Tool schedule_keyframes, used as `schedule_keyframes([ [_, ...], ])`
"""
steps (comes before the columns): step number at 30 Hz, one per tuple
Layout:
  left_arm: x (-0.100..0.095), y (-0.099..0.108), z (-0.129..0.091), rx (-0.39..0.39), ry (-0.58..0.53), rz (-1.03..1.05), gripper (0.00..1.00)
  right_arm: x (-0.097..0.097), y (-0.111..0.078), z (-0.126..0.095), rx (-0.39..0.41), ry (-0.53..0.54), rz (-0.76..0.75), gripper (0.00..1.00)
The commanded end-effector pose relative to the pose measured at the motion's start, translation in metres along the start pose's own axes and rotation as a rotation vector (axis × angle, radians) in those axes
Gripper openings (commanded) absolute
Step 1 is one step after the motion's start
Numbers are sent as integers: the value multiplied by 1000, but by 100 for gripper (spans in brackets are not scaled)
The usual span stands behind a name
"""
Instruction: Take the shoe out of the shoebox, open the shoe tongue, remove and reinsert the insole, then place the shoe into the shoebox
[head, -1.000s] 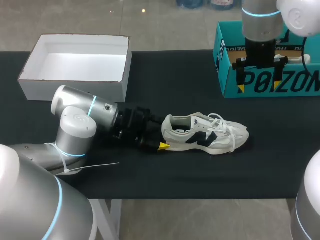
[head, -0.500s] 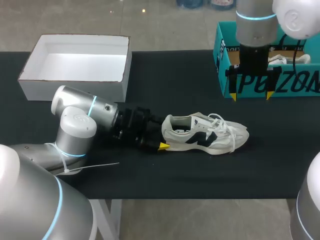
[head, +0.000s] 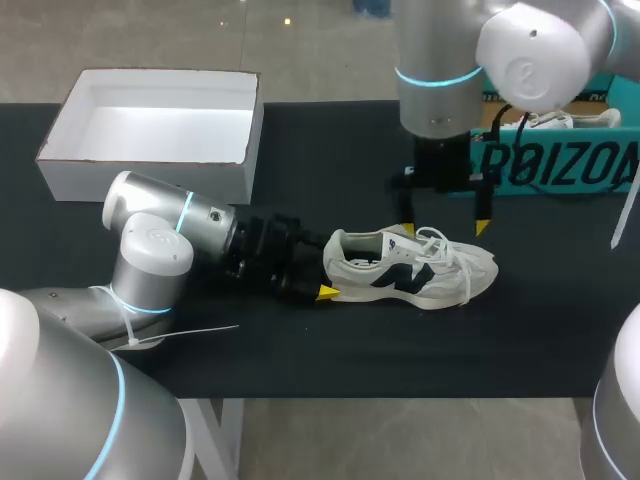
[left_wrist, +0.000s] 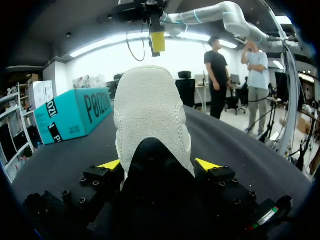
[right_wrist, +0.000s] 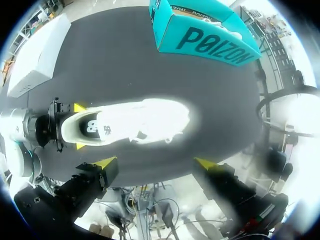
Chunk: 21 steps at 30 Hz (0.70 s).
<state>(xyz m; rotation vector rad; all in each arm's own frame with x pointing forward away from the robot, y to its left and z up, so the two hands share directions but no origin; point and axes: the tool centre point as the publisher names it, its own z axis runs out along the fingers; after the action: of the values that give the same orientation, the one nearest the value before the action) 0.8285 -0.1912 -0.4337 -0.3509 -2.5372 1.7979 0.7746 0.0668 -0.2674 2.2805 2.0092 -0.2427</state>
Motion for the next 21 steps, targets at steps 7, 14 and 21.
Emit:
schedule_keyframes([
  [7,1,2,3,-2,1,0,0,56,-3,8,13,-125,21,100],
  [14,1,2,3,-2,1,0,0,71,-2,19,-29,-152,54,100],
  [21,1,2,3,-2,1,0,0,80,-1,32,-70,-169,84,100],
])
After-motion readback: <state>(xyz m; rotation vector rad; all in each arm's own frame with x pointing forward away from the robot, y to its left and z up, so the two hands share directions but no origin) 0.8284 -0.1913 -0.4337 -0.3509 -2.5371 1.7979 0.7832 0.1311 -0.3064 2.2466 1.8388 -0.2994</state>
